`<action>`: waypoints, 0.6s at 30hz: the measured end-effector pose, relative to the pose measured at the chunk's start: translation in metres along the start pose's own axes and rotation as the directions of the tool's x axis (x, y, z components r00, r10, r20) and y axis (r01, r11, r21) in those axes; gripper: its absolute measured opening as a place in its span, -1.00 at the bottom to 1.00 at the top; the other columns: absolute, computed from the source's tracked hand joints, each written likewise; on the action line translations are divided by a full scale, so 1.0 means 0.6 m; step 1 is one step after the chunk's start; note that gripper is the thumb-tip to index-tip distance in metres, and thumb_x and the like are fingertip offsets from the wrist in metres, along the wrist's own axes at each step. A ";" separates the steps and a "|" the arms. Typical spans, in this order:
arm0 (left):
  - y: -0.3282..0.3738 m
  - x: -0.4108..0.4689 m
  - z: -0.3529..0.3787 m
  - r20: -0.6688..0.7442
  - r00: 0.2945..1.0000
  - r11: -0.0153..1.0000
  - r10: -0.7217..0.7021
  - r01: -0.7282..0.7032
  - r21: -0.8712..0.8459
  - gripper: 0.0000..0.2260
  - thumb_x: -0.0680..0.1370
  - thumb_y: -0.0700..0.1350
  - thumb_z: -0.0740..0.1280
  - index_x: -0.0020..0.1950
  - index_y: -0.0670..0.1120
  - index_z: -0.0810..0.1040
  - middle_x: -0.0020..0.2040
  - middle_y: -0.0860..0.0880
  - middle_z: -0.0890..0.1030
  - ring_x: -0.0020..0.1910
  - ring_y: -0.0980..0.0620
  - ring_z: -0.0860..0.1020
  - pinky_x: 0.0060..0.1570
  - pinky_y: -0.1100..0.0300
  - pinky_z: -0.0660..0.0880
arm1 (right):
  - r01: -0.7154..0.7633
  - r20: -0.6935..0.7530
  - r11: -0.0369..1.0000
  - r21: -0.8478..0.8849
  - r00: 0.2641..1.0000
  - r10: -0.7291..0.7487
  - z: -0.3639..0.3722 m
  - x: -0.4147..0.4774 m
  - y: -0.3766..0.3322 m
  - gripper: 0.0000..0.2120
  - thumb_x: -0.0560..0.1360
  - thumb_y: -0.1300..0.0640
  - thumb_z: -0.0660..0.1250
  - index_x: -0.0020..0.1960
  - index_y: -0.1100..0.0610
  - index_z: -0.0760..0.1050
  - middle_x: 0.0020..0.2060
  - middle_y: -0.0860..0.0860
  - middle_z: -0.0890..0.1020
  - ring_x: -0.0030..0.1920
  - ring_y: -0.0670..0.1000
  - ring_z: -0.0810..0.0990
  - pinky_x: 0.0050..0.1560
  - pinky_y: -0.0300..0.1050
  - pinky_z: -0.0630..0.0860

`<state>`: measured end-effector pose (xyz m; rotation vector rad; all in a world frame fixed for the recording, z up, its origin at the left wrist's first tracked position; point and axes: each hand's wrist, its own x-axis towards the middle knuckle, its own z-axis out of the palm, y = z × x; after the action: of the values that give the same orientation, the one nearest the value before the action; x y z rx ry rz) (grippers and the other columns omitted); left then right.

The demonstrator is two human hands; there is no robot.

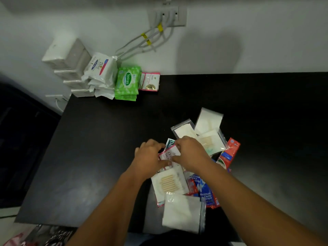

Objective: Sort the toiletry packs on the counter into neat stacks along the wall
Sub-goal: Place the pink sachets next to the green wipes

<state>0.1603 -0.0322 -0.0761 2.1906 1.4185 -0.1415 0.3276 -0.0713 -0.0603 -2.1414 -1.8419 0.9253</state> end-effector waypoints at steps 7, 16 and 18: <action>-0.002 -0.001 0.009 -0.064 0.998 0.999 0.013 -0.016 -0.052 -0.69 0.47 0.11 0.47 0.17 0.19 0.52 0.13 0.17 0.52 0.13 0.15 0.40 0.27 0.10 0.28 | 0.022 0.002 0.999 -0.027 1.000 -0.022 0.014 -0.002 0.013 -0.40 0.46 0.10 0.47 0.44 0.06 0.34 0.08 0.05 0.61 0.12 0.04 0.49 0.04 -0.12 0.45; -0.018 0.028 -0.029 -0.136 0.991 0.809 -0.011 -0.071 -0.584 -0.83 0.47 -0.16 0.52 -0.16 0.05 0.57 -0.24 -0.03 0.62 -0.28 0.12 0.56 -0.23 0.21 0.57 | 0.001 -0.061 0.958 0.288 0.998 0.017 -0.007 0.011 0.009 -0.73 0.52 0.10 0.41 0.22 0.05 0.57 -0.04 0.02 0.67 -0.08 0.00 0.62 -0.04 -0.05 0.58; -0.019 0.044 -0.043 -0.194 0.981 0.767 -0.014 -0.114 -0.631 -0.84 0.46 -0.19 0.53 -0.13 0.02 0.59 -0.24 -0.03 0.62 -0.29 0.13 0.53 -0.21 0.18 0.56 | -0.029 -0.066 0.916 0.399 0.996 0.061 -0.009 0.024 0.003 -0.87 0.57 0.13 0.35 0.10 0.06 0.58 -0.16 0.00 0.66 -0.19 -0.03 0.63 -0.19 -0.11 0.58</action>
<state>0.1575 0.0055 -0.0673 1.6822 1.2508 0.5195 0.3328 -0.0565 -0.0617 -1.9410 -1.4221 1.1000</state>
